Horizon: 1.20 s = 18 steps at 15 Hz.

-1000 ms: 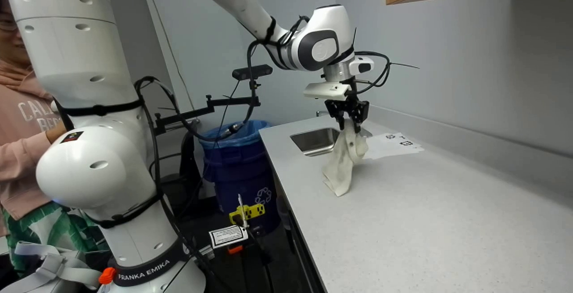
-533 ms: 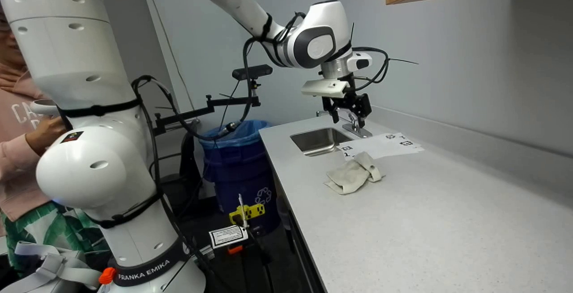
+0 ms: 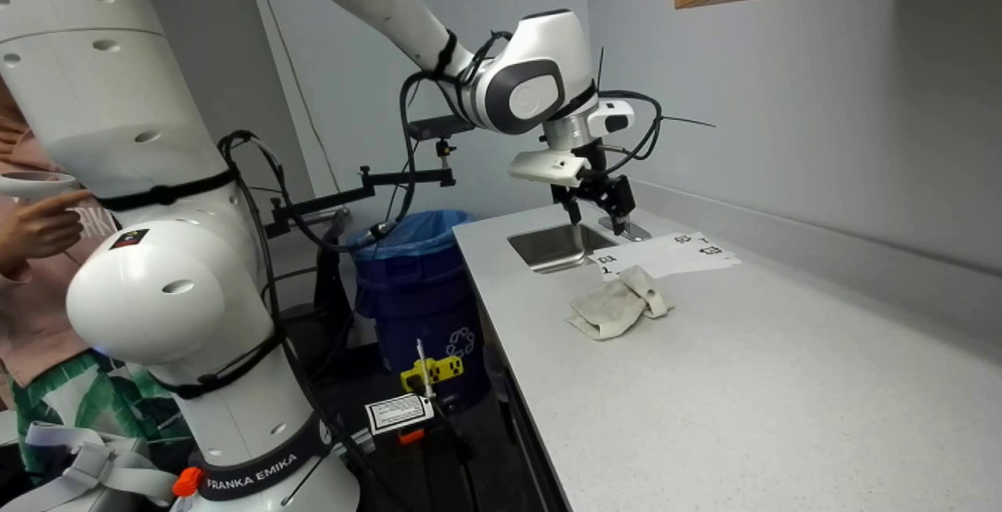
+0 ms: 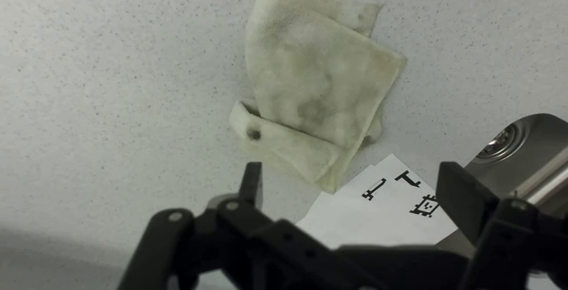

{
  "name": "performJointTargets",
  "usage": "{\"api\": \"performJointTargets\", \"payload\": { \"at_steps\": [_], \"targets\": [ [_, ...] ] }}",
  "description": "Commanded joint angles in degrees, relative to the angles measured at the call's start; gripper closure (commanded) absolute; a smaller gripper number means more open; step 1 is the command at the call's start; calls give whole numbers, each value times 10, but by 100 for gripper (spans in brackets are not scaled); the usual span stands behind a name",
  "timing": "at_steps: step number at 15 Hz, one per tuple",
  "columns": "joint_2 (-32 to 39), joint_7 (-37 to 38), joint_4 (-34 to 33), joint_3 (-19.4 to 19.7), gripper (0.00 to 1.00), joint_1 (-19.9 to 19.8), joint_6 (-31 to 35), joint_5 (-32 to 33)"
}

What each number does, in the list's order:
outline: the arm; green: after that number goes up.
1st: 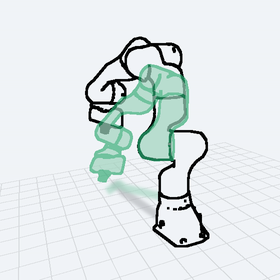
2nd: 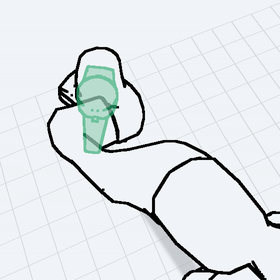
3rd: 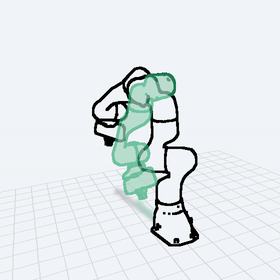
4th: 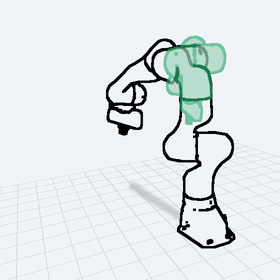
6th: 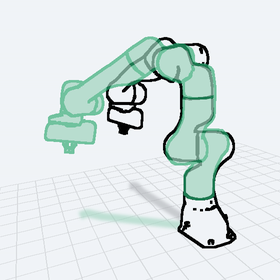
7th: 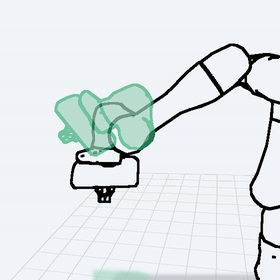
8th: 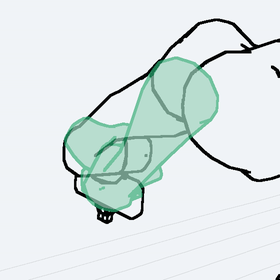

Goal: Wipe the countertop with the towel

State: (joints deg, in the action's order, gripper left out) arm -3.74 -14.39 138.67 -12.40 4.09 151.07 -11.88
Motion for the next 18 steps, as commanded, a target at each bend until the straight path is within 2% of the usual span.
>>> {"api": "performJointTargets", "payload": {
  "at_steps": [1,8,12,13,18],
  "targets": [
    [-69,6,71,26,0,20,20,-4],
    [-160,42,153,48,0,25,31,16],
    [-201,70,179,46,0,31,35,19],
    [-154,53,147,56,0,32,21,22],
    [-153,55,148,60,0,34,20,25]
  ]
}}
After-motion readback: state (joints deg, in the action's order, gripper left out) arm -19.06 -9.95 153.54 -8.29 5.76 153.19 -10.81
